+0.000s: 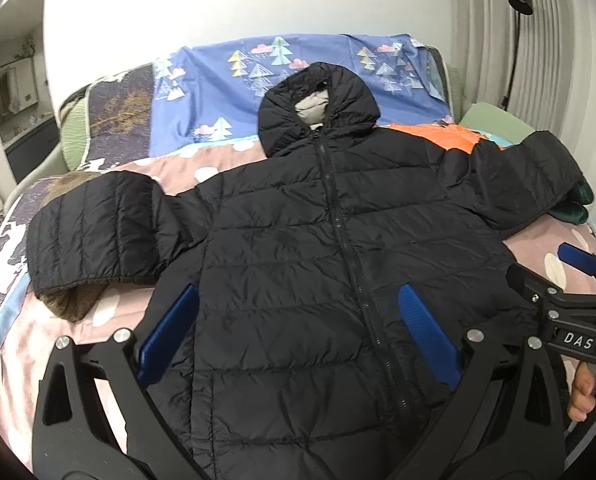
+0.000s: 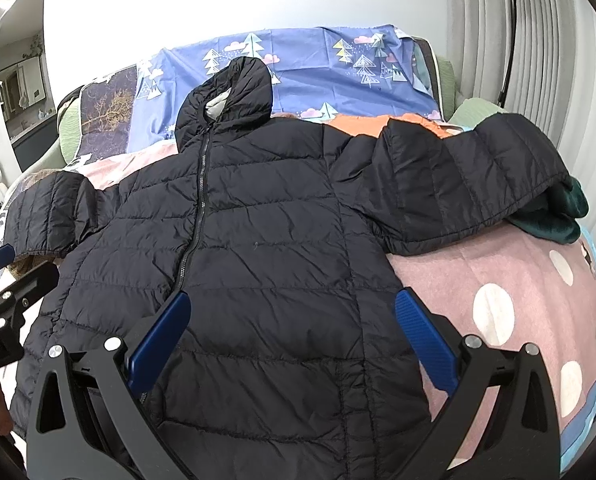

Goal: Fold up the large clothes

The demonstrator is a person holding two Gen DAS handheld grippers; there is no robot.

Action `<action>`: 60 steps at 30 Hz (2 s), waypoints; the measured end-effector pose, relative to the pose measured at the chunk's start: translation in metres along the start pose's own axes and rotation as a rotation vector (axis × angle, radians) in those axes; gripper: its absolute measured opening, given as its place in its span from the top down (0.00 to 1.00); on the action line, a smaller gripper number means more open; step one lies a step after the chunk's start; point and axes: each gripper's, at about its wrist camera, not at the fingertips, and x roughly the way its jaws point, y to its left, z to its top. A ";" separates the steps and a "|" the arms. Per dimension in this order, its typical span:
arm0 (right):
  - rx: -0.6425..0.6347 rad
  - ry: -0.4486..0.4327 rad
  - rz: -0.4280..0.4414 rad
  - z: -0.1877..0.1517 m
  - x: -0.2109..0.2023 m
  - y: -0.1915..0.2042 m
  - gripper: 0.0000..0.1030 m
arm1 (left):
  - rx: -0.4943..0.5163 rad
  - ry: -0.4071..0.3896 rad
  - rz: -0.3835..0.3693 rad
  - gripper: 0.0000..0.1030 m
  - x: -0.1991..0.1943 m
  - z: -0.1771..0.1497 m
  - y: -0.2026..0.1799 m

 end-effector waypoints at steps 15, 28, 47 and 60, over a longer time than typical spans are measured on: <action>0.103 0.083 0.213 0.204 0.124 -0.018 0.55 | -0.260 0.090 -0.211 0.38 0.147 0.175 0.095; 0.173 0.112 0.382 0.317 0.288 0.013 0.21 | -0.630 0.128 -0.340 0.17 0.352 0.240 0.136; -0.205 -0.075 0.551 0.173 0.110 -0.030 0.78 | -0.228 -0.149 -0.510 0.72 0.127 0.151 0.132; 0.047 0.106 0.493 0.108 0.158 0.038 0.75 | -0.142 0.159 -0.367 0.73 0.211 0.078 0.039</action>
